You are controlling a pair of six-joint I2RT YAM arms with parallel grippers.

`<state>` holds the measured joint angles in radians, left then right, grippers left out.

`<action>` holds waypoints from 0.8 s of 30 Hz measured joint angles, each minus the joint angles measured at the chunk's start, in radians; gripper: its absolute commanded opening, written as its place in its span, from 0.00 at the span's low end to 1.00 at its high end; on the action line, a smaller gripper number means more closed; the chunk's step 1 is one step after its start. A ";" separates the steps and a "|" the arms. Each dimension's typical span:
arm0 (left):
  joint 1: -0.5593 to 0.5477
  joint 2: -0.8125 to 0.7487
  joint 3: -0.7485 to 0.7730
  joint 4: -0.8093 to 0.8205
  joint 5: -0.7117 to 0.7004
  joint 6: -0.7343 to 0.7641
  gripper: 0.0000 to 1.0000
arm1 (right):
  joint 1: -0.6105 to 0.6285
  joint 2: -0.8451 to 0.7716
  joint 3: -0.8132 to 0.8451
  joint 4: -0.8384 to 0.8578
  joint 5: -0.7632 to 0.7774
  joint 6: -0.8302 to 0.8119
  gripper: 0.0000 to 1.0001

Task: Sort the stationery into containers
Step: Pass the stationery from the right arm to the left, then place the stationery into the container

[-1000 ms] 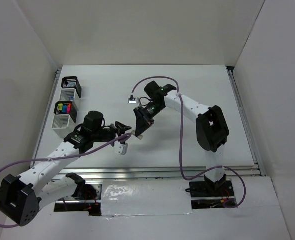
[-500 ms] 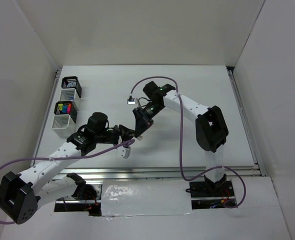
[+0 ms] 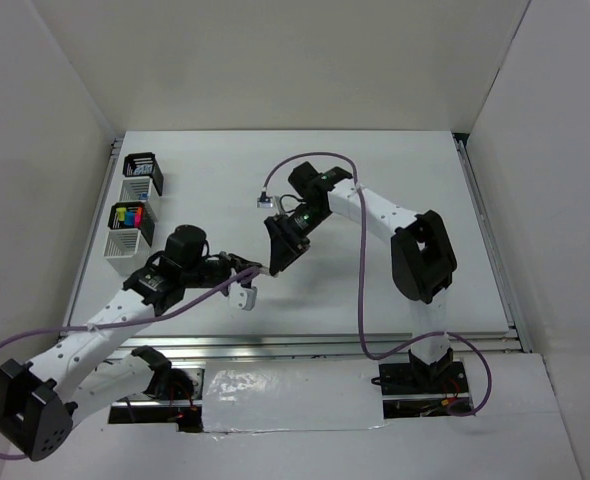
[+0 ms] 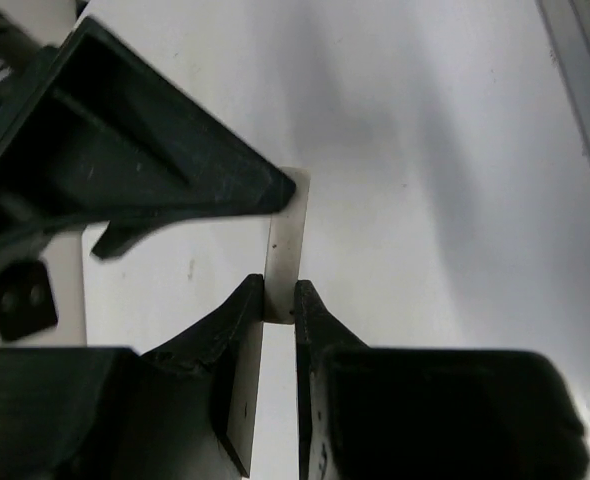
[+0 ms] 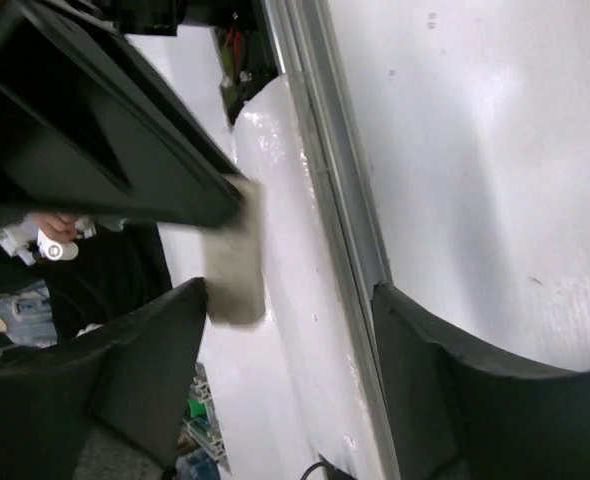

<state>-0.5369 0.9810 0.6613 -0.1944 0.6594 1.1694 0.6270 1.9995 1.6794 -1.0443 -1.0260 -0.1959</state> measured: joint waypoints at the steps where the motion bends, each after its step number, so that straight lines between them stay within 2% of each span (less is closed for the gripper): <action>1: 0.014 -0.022 0.000 -0.018 0.000 -0.019 0.00 | -0.011 0.000 0.000 -0.001 0.007 0.000 0.75; 4: 0.087 -0.109 0.000 -0.071 0.005 -0.082 0.00 | -0.076 -0.005 0.000 -0.003 0.028 -0.002 0.75; 8: 0.246 -0.198 0.028 -0.193 -0.003 -0.164 0.00 | -0.243 -0.027 0.000 0.002 0.077 0.000 0.75; 12: 0.529 -0.183 0.124 -0.351 0.005 -0.179 0.00 | -0.385 -0.077 -0.009 0.016 0.117 0.005 0.74; 18: 0.953 0.039 0.349 -0.607 0.067 -0.063 0.00 | -0.394 -0.129 -0.023 0.015 0.142 -0.001 0.73; 21: 1.096 0.196 0.483 -0.715 0.071 0.023 0.00 | -0.383 -0.143 -0.051 0.018 0.153 -0.004 0.73; 24: 1.188 0.314 0.583 -0.806 0.074 0.103 0.02 | -0.381 -0.148 -0.077 0.018 0.163 -0.006 0.72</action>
<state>0.6510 1.2953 1.2446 -1.0000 0.7330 1.2720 0.2462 1.8511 1.6028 -1.0264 -0.8631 -0.2024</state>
